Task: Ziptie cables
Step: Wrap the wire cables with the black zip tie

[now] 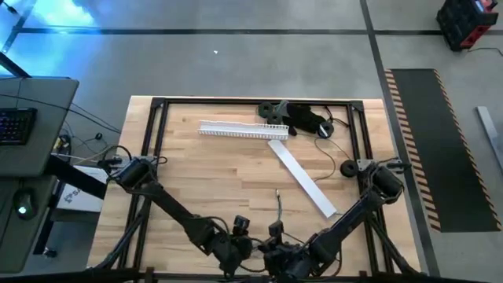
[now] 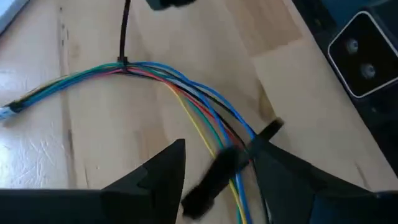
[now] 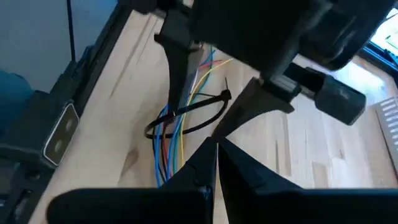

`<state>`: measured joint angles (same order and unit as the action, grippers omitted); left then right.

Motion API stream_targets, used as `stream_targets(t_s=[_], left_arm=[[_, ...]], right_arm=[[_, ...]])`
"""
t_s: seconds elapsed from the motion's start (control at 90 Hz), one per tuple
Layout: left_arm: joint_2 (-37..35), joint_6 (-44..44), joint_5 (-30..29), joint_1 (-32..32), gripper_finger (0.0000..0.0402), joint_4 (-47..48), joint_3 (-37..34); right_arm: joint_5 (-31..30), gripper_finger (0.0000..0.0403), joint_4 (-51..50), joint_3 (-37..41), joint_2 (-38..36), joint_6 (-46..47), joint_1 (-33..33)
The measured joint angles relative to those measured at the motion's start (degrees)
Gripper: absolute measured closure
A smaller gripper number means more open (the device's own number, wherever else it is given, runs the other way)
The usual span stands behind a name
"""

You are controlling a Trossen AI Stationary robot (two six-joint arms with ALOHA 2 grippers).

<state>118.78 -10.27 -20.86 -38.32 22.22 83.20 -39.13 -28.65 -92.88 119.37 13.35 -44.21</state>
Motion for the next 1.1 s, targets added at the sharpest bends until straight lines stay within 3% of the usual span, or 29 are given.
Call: stream_targets(t_s=[0.211, 0.333, 0.444, 0.689, 0.9, 1.1], left_arm=[[0.74, -3.29, 4.39, -0.81, 0.033, -0.05, 0.0], [0.75, -1.91, 4.33, -1.23, 0.039, -0.07, 0.0], [0.75, -1.56, 4.41, -0.8, 0.0389, -0.18, 0.04], [0.75, 0.34, 5.77, -0.17, 0.0399, -0.02, 0.04], [0.72, 0.5, 5.52, -0.07, 0.0401, 0.98, 0.04], [0.72, 0.55, 5.16, 0.96, 0.0401, 1.12, 0.07]], right_arm=[[0.31, 0.0403, -4.73, 0.02, 0.0, 11.11, -1.77], [10.79, 0.0403, -5.45, 0.02, 1.08, 13.8, -1.7], [19.68, 0.0403, -2.84, 0.04, 3.81, 11.39, 0.97], [29.64, 0.0403, 3.3, -0.01, 10.38, 2.89, 6.33], [21.77, 0.0403, 2.72, -0.36, 12.74, 1.64, 8.33], [5.13, 0.0403, -2.4, -0.19, 13.67, -4.25, 9.13]])
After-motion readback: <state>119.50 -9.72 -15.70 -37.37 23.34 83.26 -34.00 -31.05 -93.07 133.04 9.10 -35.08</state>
